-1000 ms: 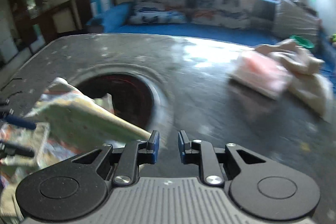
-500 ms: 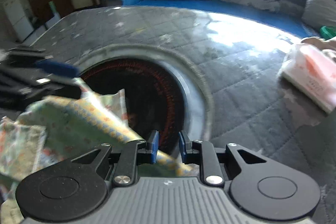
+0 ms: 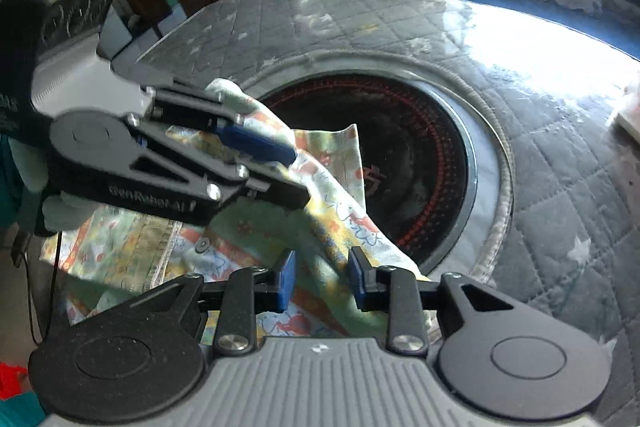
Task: Fold clothes
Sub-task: 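Grasp the garment edge with the left gripper while the right gripper grasps nearby fabric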
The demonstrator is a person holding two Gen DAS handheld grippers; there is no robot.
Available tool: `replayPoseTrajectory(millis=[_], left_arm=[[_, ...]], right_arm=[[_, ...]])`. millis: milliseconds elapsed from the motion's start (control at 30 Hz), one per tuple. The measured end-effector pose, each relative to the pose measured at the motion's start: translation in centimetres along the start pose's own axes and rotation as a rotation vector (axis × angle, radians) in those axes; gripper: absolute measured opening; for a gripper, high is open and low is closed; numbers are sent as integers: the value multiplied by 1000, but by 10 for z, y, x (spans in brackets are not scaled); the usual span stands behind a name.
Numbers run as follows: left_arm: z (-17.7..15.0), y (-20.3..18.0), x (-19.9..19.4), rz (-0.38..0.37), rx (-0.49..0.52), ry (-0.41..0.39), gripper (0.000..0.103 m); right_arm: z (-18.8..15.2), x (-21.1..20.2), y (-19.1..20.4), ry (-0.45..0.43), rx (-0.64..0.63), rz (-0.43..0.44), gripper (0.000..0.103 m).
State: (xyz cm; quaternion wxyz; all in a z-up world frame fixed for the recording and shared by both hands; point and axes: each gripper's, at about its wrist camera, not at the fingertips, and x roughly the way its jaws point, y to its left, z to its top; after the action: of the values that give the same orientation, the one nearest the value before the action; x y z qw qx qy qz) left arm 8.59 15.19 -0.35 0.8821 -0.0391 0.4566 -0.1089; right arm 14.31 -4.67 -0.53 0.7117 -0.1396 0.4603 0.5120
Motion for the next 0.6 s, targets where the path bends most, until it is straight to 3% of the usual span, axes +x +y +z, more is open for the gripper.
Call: replayPoseTrajectory(millis=[133, 233, 367, 600], left_arm=[[3, 3, -9, -8, -18, -35, 38], [17, 9, -6, 26, -47, -65, 39], [29, 14, 11, 88, -44, -48, 49], [20, 20, 22, 94, -46, 0, 48]], right_arm=[[-6, -3, 5, -7, -18, 10, 29], [-6, 0, 5, -3, -23, 13, 29], [-7, 3, 3, -6, -10, 27, 29], [-12, 6, 5, -22, -39, 21, 29]])
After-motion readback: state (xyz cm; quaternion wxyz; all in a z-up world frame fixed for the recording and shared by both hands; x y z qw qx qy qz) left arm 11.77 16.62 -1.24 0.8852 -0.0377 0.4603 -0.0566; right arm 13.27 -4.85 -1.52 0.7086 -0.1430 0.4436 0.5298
